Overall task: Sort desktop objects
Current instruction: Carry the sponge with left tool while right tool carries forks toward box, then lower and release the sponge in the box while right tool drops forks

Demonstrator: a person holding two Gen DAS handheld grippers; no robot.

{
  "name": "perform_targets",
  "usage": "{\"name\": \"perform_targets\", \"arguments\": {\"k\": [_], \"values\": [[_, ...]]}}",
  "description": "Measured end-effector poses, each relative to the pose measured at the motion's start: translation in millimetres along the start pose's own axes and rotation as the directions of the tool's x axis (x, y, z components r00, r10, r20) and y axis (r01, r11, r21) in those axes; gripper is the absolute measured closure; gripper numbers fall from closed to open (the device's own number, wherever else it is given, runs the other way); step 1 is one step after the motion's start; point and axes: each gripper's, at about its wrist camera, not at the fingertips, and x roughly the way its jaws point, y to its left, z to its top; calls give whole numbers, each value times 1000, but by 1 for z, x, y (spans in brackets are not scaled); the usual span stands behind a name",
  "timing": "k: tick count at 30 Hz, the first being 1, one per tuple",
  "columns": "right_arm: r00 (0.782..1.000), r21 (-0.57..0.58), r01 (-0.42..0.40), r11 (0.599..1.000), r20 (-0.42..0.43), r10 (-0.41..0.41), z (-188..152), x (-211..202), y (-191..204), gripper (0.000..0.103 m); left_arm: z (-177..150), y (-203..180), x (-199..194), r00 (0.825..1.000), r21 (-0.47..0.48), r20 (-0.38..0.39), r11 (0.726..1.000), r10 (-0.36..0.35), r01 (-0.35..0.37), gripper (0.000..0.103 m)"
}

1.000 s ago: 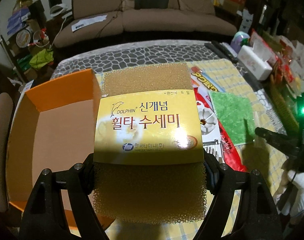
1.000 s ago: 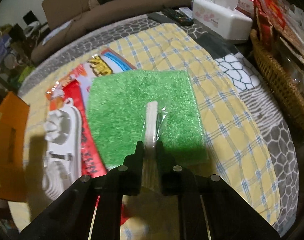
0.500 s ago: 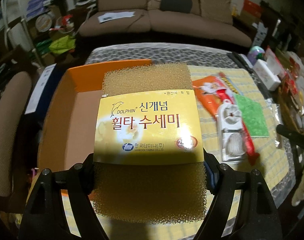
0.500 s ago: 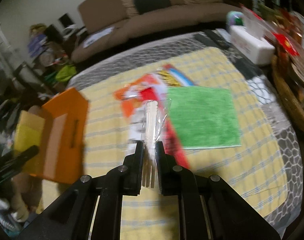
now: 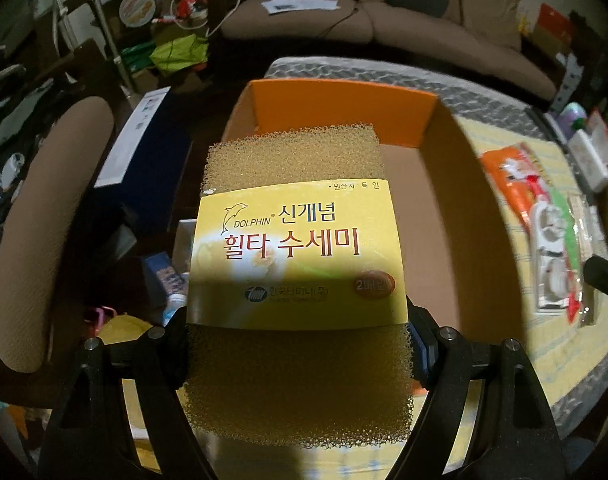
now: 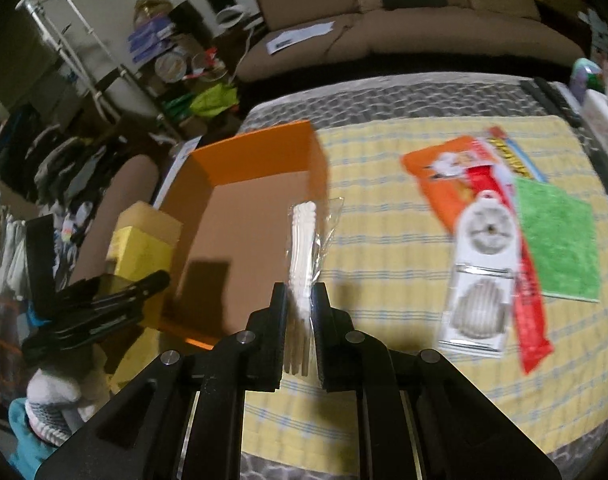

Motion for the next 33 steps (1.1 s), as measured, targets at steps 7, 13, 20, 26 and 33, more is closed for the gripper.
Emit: {"name": "perform_targets", "arguments": {"k": [7,13,20,26,33], "values": [[998,-7,-25,1000,-52,25,3,43,28,92,7,2,32,996,78,-49,995,69,-65,25],[996,-8,-34,999,-81,34,3,68,38,92,3,-11,54,989,155,-71,981,132,-119,25],[994,5,-40,999,-100,40,3,82,38,92,2,-19,69,985,163,-91,978,147,-131,24],[994,12,-33,999,-102,34,2,84,33,92,4,-3,44,995,90,-58,993,75,-70,20],[994,21,-40,999,-101,42,4,84,35,92,12,17,12,999,58,-12,997,53,-52,13]]}}
